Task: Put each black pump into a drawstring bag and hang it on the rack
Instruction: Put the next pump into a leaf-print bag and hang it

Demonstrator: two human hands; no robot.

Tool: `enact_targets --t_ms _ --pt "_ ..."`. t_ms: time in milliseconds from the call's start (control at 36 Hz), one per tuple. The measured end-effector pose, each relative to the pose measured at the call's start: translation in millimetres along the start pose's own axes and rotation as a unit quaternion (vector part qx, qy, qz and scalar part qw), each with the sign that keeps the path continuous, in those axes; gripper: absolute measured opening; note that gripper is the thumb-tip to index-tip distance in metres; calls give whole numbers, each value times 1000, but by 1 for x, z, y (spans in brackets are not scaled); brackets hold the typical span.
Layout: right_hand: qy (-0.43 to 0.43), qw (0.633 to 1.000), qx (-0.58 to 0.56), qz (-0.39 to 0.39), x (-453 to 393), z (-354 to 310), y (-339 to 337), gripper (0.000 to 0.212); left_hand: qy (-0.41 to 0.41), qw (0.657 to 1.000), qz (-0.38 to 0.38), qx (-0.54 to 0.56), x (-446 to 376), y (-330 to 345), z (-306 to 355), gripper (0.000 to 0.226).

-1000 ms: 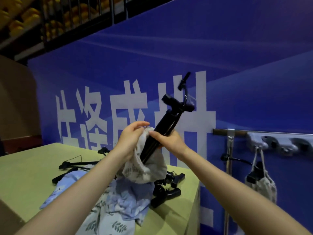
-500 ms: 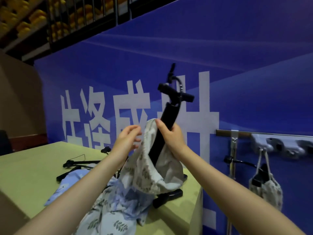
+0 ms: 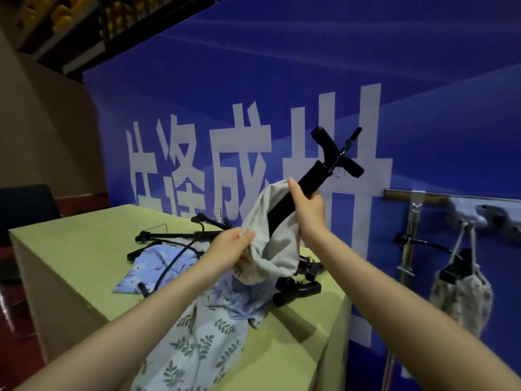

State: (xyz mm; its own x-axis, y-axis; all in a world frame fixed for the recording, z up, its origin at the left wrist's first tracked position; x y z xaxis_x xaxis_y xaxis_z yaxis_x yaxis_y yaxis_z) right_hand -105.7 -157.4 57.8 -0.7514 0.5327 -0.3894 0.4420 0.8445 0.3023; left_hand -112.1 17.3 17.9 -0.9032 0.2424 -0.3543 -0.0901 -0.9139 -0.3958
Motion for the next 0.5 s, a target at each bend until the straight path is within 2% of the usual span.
enact_targets --t_ms 56,167,250,333,444,500 --pt "4 1000 4 -12 0 -1 -6 24 -50 988 18 147 -3 -6 8 30" --pt "4 999 21 -33 -4 -9 -14 21 -108 927 18 360 -21 -24 27 28" --pt "-1 997 30 -73 -6 -18 -16 12 -118 903 5 412 -33 -32 41 34" --pt "-38 989 53 -129 -6 -26 -14 9 -117 906 -2 408 -40 -32 53 40" --pt "-73 972 100 -200 -5 -36 -6 23 -129 899 -43 417 -51 -31 67 58" --pt "-87 964 108 -227 -4 -43 -1 27 -117 885 -58 447 -55 -31 80 56"
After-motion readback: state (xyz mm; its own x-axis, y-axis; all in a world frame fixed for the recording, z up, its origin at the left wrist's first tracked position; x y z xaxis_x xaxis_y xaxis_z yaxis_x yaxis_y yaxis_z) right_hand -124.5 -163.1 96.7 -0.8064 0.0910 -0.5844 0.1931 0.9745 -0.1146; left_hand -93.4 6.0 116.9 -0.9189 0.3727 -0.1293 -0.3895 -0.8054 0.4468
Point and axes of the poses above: each hand's wrist, its own x-axis away from the middle knuckle, its own y-axis out of the palm, z = x × y, the point moved 1 cm from there along -x, towards the middle knuckle, and after that the axes turned 4 degrees about z, right-handed, at the moved point
